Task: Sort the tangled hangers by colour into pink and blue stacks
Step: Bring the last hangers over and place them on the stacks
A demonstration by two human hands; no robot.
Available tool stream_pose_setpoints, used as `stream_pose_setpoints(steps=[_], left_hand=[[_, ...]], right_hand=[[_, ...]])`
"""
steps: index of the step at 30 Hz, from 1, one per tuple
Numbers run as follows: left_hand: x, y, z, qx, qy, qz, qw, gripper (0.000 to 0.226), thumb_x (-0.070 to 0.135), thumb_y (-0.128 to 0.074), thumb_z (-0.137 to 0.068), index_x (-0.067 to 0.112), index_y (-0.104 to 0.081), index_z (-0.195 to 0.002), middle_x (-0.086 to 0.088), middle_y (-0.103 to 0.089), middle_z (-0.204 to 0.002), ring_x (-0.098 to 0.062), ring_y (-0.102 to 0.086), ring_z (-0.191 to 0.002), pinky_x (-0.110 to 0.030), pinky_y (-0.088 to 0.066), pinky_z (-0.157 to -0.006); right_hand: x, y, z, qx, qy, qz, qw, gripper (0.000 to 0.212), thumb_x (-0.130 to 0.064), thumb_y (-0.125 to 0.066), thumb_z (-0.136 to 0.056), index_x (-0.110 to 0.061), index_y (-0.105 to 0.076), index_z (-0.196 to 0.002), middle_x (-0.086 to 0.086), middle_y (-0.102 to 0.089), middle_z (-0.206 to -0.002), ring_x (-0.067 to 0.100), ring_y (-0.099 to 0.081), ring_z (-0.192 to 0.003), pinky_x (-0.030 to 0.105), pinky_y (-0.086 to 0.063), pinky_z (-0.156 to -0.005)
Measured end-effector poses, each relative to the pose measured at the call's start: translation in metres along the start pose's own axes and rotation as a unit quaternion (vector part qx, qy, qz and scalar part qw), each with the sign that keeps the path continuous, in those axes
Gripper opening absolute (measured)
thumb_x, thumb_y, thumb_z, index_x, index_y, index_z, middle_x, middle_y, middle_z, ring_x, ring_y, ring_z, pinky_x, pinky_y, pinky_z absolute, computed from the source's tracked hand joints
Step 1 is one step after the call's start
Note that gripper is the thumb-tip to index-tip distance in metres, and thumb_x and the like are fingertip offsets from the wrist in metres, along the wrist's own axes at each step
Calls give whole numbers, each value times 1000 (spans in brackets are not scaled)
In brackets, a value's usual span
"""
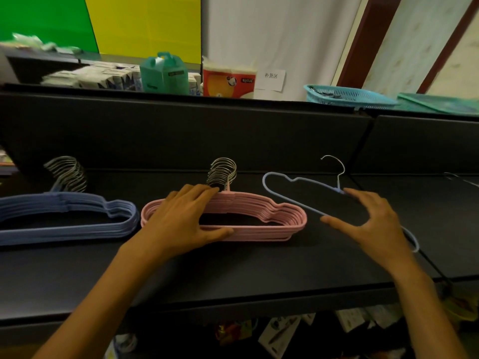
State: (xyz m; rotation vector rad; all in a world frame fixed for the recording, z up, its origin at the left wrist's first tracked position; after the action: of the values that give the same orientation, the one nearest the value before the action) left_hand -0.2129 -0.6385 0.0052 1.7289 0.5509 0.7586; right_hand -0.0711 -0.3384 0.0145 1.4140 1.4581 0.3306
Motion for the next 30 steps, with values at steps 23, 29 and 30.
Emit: stream_pose_setpoints(steps=[23,29,30], left_hand=[[-115,63,145,65,237,-138,960,62,58,-37,-89,29,-30,-143,3,-35,-146,-21,-30,-133,-41,-32,-104],[-189,83,193,66,264,-137,952,63,57,-38,-90,28,-27,-145,2,-33,-148,-22,-28,-136,-41,-30,-107],[-203,88,199,66,262,-137,953,63,56,-38,-90,28,-27,-145,2,-33,-149,-22,-27,-136,-41,-30,-107]], right_hand=[[-154,-81,-2,-82,158,37,983,102,-82,-47,-51,-26,-42,-136,6,-44,-136,25,-39,-124,42,-35,-100],[-249,-118,16,-77,198,16,977,98,-80,-48,-54,-23,-47,-134,4,-48,-133,22,-40,-123,37,-32,-102],[-267,-125,20,-78,199,18,977,98,-80,-48,-54,-23,-47,-134,4,-48,-133,22,-40,-123,36,-31,-102]])
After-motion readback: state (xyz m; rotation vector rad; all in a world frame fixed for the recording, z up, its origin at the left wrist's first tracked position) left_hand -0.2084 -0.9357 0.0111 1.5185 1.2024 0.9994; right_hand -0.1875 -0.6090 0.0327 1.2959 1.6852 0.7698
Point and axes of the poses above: each hand's wrist, its own z-axis away from the middle knuckle, its own y-axis out of the back of the hand, x = y × z, the point moved 5 cm from there along -z, towards the middle knuckle
